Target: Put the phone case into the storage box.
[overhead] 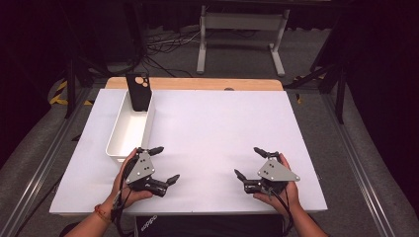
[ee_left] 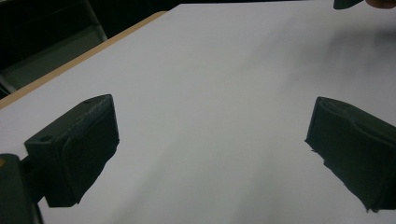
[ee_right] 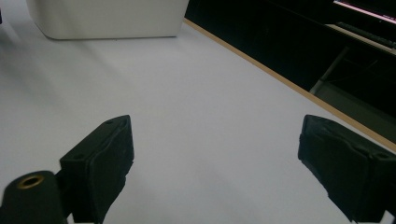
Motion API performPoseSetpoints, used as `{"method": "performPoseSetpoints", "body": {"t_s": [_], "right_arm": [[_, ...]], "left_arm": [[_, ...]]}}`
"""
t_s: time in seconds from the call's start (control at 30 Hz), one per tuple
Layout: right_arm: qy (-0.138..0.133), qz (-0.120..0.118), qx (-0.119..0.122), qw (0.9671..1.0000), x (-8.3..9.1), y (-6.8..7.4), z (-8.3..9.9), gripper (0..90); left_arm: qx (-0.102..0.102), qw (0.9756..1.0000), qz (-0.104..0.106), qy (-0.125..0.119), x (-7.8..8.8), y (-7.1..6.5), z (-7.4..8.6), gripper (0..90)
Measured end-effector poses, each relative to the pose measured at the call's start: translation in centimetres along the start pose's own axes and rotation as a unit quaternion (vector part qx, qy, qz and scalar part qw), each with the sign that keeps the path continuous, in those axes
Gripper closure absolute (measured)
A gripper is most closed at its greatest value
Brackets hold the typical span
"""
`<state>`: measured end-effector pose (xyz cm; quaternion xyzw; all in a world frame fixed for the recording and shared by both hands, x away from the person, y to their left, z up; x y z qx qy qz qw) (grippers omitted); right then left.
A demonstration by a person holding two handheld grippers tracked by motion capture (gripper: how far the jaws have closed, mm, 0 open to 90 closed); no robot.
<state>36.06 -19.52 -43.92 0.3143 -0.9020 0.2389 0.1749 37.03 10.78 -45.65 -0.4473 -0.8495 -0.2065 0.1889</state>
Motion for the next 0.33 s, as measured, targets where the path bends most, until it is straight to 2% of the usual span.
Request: {"method": "performPoseSetpoints", "body": {"t_s": [0.2, 0.33], "right_arm": [[0.004, -0.001, 0.002, 1.0000, -0.20, 0.07, 0.11, 11.5], [0.003, -0.001, 0.001, 1.0000, -0.23, 0.06, 0.01, 11.5]], "left_arm": [[-0.004, 0.9998, 0.010, 0.016, -0.58, -0.41, 0.34, 3.1], [-0.005, 0.9998, 0.012, 0.016, -0.84, -0.61, 0.33, 3.1]]}}
Point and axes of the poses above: each handheld gripper's, and its own axes: x roughly backward along the jaws, z roughly out of its underside, y roughly to its left, the point moved 6 cm from there along -x, roughly forward along the jaws, and after that the axes turned 9 degrees about y, right-handed, at the moved point
